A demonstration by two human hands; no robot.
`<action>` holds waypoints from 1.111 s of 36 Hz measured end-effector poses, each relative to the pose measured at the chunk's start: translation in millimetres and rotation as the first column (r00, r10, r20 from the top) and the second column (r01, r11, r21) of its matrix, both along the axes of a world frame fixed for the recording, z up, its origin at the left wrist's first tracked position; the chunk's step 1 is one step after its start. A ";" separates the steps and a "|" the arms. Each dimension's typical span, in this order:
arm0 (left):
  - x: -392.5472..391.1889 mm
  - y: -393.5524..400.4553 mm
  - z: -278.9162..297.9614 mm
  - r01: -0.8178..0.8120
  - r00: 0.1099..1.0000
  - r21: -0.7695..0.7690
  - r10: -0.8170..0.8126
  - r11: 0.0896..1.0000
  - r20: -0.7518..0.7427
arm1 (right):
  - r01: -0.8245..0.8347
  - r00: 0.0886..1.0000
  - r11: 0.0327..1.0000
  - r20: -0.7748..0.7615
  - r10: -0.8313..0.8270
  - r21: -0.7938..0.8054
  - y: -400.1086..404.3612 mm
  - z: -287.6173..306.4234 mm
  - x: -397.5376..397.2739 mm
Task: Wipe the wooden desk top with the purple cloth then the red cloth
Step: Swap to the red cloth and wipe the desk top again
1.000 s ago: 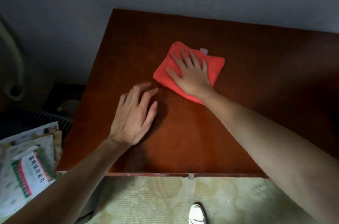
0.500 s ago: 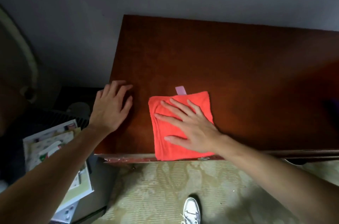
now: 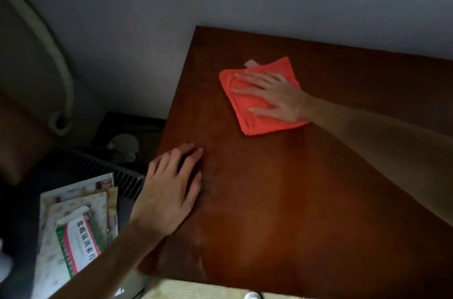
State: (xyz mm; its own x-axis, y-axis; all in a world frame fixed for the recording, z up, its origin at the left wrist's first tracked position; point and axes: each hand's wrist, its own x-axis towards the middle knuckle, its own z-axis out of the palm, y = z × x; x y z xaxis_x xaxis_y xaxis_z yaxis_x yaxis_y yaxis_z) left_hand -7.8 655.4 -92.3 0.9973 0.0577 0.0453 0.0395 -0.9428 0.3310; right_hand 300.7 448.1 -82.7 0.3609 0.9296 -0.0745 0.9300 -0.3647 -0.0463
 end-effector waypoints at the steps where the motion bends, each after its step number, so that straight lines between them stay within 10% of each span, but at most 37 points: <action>1: 0.1 -0.3 0.1 -0.001 1.000 -0.003 0.001 1.000 -0.012 | 0.015 1.000 1.000 -0.001 -0.015 0.007 6.9 0.4 17.3; 19: 3.4 2.0 -2.2 0.011 1.000 0.006 -0.011 1.000 -0.014 | 0.614 0.789 0.777 -0.098 -0.606 0.138 81.6 -2.4 90.3; 40: -19.9 36.0 13.0 -0.135 0.889 -0.612 0.368 0.779 0.271 | 0.531 0.847 0.835 -0.070 -0.527 0.142 74.2 -13.5 -302.3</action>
